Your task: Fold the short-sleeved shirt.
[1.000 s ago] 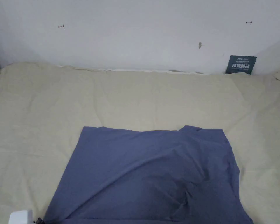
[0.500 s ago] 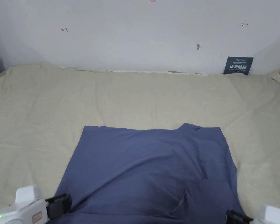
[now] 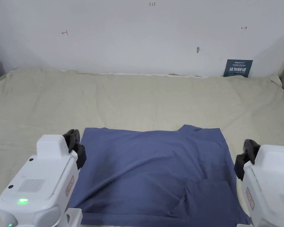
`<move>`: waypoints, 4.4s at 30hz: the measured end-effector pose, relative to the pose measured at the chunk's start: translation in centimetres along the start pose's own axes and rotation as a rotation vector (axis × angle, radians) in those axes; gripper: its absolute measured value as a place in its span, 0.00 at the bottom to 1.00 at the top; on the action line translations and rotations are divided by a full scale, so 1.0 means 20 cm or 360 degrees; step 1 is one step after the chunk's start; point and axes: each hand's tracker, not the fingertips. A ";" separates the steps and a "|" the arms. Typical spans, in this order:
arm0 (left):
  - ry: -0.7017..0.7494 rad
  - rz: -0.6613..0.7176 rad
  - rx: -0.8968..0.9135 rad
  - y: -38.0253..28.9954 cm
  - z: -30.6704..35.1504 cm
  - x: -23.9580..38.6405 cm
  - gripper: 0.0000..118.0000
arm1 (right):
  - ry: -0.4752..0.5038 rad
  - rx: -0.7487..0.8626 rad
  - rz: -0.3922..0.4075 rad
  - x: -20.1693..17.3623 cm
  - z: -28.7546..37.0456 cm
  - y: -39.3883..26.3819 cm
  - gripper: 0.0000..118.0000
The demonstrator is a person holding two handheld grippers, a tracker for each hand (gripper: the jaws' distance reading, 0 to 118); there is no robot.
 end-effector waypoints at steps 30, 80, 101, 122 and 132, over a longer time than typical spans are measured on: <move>0.0082 0.0061 -0.1248 -0.80 -0.20 -0.57 0.66 | -0.0010 -0.0266 -0.0040 0.12 -0.05 -0.23 0.02; 0.0147 -0.0046 -0.1133 -0.58 -1.23 -0.45 0.01 | -0.0003 -0.1079 -0.0205 0.20 -1.26 -0.68 0.03; -0.0061 0.0081 -0.0492 -0.06 -0.69 -0.24 0.97 | 0.0063 -0.0400 -0.0173 0.14 -0.67 -0.13 0.89; 0.0005 -0.0049 -0.0274 -0.16 -0.19 -0.11 0.00 | -0.0015 -0.0022 -0.0011 0.03 -0.09 -0.02 0.01; -0.0017 0.0099 -0.1167 -0.46 -0.68 -0.50 0.30 | -0.0060 -0.0131 0.0005 0.07 -0.21 -0.10 0.01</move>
